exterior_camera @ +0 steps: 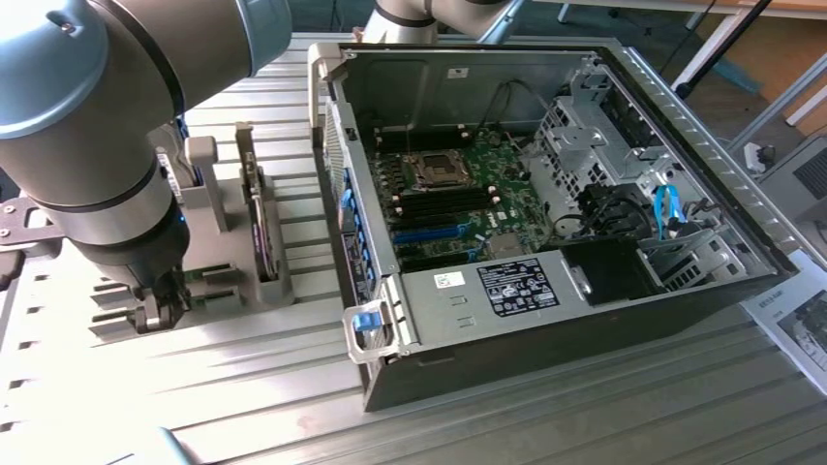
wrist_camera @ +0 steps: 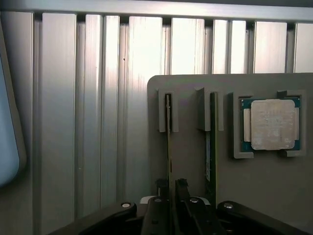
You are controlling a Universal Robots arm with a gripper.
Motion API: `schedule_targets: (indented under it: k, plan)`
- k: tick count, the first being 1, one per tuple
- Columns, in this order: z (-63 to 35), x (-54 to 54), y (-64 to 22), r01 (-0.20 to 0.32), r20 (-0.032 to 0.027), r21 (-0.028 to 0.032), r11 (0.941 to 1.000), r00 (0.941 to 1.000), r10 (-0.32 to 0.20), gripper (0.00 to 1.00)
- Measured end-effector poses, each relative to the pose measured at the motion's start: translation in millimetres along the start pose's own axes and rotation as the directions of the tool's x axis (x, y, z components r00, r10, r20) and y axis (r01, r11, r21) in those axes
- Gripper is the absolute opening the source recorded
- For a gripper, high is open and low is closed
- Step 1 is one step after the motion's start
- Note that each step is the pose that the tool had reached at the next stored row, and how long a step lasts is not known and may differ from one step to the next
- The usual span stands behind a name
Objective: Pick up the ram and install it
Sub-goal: 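Pick up the ram and move it above insertion slot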
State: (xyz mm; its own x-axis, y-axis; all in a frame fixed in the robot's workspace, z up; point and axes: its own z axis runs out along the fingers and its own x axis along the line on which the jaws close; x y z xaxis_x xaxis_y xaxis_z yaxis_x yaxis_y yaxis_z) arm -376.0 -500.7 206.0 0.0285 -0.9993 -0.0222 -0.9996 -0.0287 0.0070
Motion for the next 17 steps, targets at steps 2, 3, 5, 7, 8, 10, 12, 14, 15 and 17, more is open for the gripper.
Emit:
schedule_targets:
  k: [2,3,5,7,8,10,12,14,15,17]
  plan:
    - [0.0,0.0,0.0,0.0,0.0,0.0,1.0,1.0,0.0,0.13]
    - [0.0,0.0,0.0,0.0,0.0,0.0,1.0,1.0,0.0,0.13]
    - [0.0,0.0,0.0,0.0,0.0,0.0,1.0,1.0,0.0,0.13]
    - [0.0,0.0,0.0,0.0,0.0,0.0,1.0,1.0,0.0,0.13]
    - [0.0,0.0,0.0,0.0,0.0,0.0,1.0,1.0,0.0,0.13]
    - [0.0,0.0,0.0,0.0,0.0,0.0,1.0,1.0,0.0,0.13]
    - [0.0,0.0,0.0,0.0,0.0,0.0,1.0,1.0,0.0,0.13]
    - [-0.1,0.0,0.2,0.0,-0.0007,0.0,1.0,1.0,0.0,0.13]
    - [0.0,0.0,0.3,0.0,-0.0008,0.0,1.0,1.0,0.0,0.13]
    - [-1.2,0.0,0.4,0.0,-0.0008,0.0,1.0,1.0,0.0,0.13]
